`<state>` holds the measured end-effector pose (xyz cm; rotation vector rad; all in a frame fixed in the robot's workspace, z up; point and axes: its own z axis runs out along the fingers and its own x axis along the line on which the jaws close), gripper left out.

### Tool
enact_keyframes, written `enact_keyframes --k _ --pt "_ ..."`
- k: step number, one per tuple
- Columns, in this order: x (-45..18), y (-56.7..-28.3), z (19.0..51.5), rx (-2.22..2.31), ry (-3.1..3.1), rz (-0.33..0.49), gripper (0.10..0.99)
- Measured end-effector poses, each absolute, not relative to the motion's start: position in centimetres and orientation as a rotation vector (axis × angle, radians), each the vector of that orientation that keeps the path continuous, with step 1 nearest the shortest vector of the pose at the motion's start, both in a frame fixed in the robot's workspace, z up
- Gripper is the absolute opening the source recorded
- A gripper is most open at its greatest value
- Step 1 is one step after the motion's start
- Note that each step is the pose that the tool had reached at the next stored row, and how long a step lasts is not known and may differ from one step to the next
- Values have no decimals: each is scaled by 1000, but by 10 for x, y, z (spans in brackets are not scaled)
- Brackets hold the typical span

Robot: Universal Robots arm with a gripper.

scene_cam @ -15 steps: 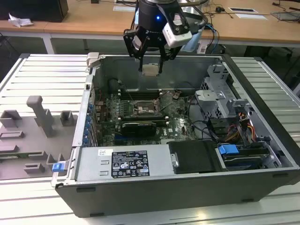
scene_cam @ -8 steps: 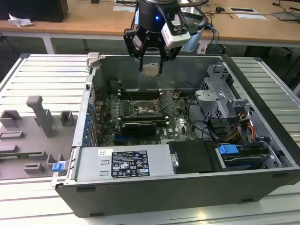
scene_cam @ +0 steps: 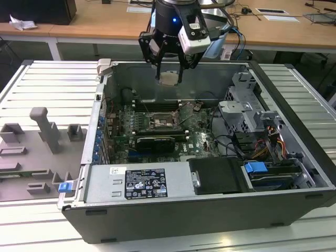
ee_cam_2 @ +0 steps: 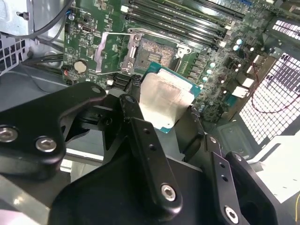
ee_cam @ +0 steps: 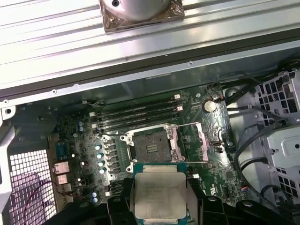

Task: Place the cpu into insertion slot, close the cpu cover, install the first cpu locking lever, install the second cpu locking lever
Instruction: 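Place the cpu into insertion slot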

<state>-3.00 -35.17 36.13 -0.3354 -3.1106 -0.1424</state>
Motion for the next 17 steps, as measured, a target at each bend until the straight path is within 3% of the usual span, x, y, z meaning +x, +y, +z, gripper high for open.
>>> enact_keyframes --k 17 --pt "-30 -352 360 -495 -3094 -143 533"
